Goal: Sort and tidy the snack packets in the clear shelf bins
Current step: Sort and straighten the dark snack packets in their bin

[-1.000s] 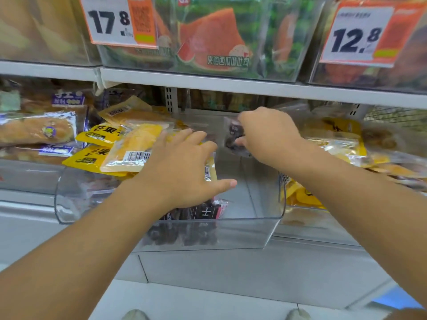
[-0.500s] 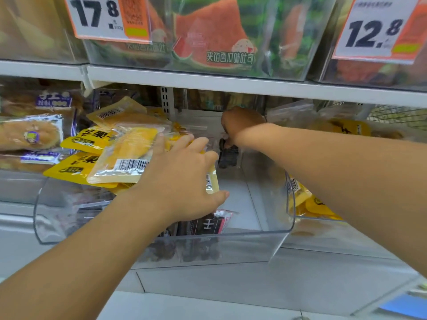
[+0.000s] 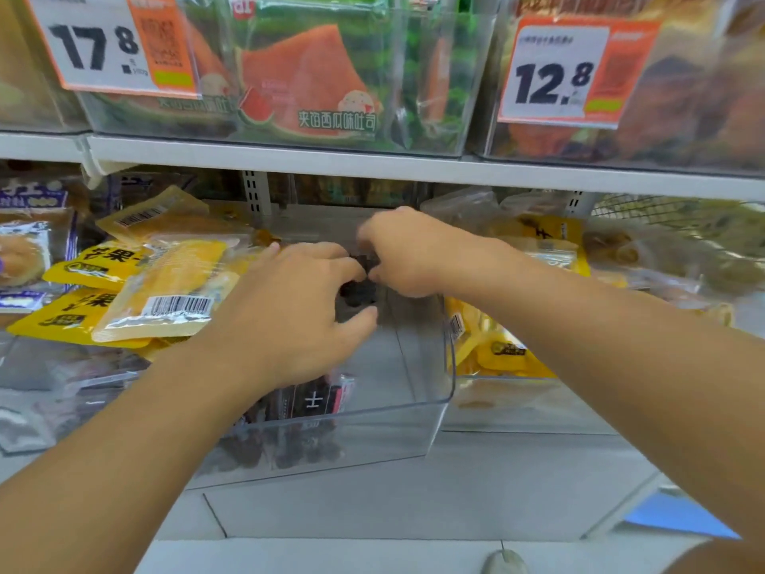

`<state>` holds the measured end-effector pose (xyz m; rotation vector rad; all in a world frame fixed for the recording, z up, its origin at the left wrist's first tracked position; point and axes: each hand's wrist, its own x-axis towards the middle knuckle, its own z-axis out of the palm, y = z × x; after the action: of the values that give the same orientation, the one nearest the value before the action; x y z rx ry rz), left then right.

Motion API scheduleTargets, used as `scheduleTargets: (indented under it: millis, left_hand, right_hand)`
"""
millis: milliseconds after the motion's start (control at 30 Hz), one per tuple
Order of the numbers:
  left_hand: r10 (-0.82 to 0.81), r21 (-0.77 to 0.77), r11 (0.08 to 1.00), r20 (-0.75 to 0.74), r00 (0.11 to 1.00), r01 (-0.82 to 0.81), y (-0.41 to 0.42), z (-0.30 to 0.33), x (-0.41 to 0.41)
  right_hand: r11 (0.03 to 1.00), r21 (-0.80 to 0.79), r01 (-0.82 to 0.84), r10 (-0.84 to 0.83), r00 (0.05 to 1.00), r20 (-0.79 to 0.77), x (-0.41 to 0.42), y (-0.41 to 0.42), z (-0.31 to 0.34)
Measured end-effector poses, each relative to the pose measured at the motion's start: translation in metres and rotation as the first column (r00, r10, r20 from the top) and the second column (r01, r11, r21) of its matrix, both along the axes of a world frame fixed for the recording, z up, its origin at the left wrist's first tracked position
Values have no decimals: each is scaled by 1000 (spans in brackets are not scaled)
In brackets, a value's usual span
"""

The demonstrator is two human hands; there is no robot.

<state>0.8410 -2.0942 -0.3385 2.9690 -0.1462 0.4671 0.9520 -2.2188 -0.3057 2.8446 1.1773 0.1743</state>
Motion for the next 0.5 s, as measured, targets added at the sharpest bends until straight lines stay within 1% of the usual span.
scheduleTargets:
  millis: [67,133,167,200,233,267,333,367,400,500]
  left_hand:
    - [-42,-86,995,96,994,51,-15,3,3]
    - [-82,-183,976,183,980,116,-33,1,7]
    - [-109,-237,958,221,969,162,-44,-1,8]
    - [-137,-285,936,245,960,206,-55,-3,9]
    - [-160,-318,919,240,958,233,-65,-6,11]
    - [-184,-323,915,203,962,243,-74,-8,13]
    - [-228,-268,930,115,967,251,-89,-13,22]
    - [-243,-242,935,96,965,259,-95,-15,28]
    - [-252,-220,938,92,963,266,-101,-16,35]
    - [-258,-89,961,69,964,263,-117,-17,51]
  right_hand:
    - [998,31,-53,53,999,2,-40,-48,5]
    - [977,173,-126,123,992,33,-72,-96,5]
    - [954,271,-126,111,991,69,-81,-119,6]
    - [927,365,-82,48,994,102,-83,-141,8]
    - [899,437,-13,-47,991,127,-81,-161,10]
    - [875,479,73,-152,980,129,-74,-180,11]
    - [849,464,254,-323,944,73,-58,-213,11]
    - [846,431,315,-363,931,32,-51,-224,9]
    - [842,417,341,-376,927,1,-45,-235,6]
    - [795,482,369,-374,923,-90,-38,-266,5]
